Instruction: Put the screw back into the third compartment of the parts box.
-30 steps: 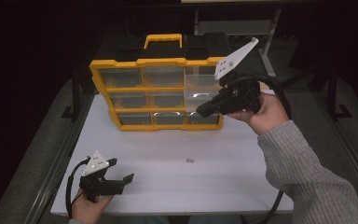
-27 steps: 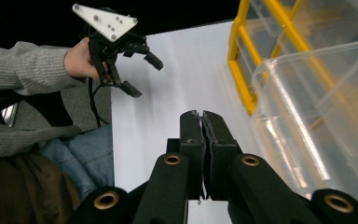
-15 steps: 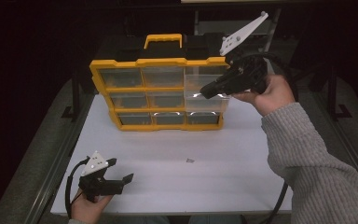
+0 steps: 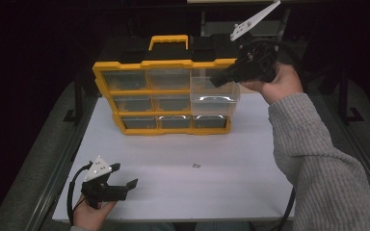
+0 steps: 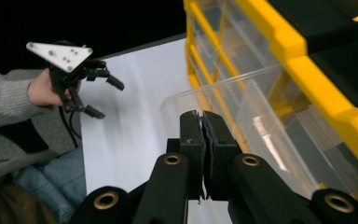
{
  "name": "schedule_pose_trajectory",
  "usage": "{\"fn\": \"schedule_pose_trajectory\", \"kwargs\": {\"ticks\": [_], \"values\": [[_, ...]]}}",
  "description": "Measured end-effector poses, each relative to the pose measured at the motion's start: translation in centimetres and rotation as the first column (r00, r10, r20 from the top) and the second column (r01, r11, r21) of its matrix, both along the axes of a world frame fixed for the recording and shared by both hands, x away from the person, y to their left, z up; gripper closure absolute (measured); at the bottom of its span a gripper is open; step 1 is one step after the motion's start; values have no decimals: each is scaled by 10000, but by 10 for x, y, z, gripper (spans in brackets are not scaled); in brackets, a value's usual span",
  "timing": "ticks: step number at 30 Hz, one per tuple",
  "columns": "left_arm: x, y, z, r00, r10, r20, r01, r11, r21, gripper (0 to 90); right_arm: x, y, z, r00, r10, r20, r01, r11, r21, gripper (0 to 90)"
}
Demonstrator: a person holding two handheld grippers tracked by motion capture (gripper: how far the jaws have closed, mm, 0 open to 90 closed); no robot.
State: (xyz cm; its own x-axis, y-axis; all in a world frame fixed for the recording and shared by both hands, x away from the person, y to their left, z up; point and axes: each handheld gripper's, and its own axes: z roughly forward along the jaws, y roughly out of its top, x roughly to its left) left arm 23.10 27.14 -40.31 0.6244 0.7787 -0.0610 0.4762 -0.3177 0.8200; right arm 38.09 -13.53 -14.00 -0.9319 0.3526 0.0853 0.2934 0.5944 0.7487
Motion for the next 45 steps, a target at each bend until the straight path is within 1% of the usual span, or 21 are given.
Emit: {"fn": "schedule_pose_trajectory", "kwargs": {"ticks": [3,4,5,10,12,13,15,16,20,24,27,28,29,32,33,36,37,41,42,43,45], "values": [[0,2,1,9999,-144,-24,144,9994,299,156,7,0,-2,9998,-196,-11,196,9998,-65,864],[0,0,0,10000,-20,0,20,10000,50,156,8,0,-3,9997,-229,-48,229,9997,-98,863],[0,0,0,10000,16,5,-16,10000,-31,156,10,1,-4,9996,-276,-84,275,9995,-124,863],[0,1,0,10000,-13,-11,13,10000,15,156,17,6,-11,9990,-378,-217,368,9983,-456,862],[1,2,1,9999,-123,102,121,9997,201,156,19,8,-14,9995,-303,-108,294,9972,-688,862],[0,1,1,9999,-94,70,93,9999,142,156,20,10,-16,9997,-256,-35,252,9962,-838,861],[0,1,0,10000,-84,43,84,9999,95,156,22,12,-19,9997,-257,-41,252,9950,-969,815],[0,1,0,9999,-93,42,92,9999,99,156,22,13,-19,9993,-360,-140,345,9946,-975,788],[0,2,1,10000,-89,21,89,9999,116,156,24,15,-21,9993,-369,-111,356,9941,-1027,789],[0,3,1,10000,-57,1,57,9999,83,156,21,16,-16,9995,-313,-9,311,9964,-792,778],[0,3,1,10000,-37,-3,37,10000,50,156,12,17,-10,9998,-89,191,100,9985,-546,760],[0,3,1,10000,-37,-3,37,10000,50,156,12,17,-10,9998,-89,191,100,9985,-546,760],[0,3,1,10000,-28,-7,28,10000,59,156,6,19,-7,9999,17,170,-9,9988,-489,736],[0,3,1,10000,-21,-15,21,10000,72,156,-2,21,-4,9996,165,211,-154,9987,-482,721],[0,5,1,9999,-146,-29,147,9993,349,156,-10,24,-3,9989,306,353,-286,9981,-545,704],[0,5,1,10000,-84,-33,85,9996,261,156,-25,26,-1,9970,555,539,-533,9977,-409,694],[0,5,1,10000,-84,-33,85,9996,261,156,-29,27,-2,9935,800,816,-769,9962,-397,689],[0,5,1,10000,-84,-45,85,9996,283,155,-48,31,-13,9890,1214,843,-1192,9924,-313,665],[1,5,1,9999,-98,-40,99,9995,301,155,-48,31,-13,9890,1214,843,-1192,9924,-313,665],[0,4,0,9999,-88,-77,90,9995,298,156,-56,34,-24,9866,1406,822,-1375,9896,-428,654],[0,4,0,9999,-85,-83,87,9995,307,156,-62,35,-36,9853,1529,767,-1500,9878,-421,640]]}}
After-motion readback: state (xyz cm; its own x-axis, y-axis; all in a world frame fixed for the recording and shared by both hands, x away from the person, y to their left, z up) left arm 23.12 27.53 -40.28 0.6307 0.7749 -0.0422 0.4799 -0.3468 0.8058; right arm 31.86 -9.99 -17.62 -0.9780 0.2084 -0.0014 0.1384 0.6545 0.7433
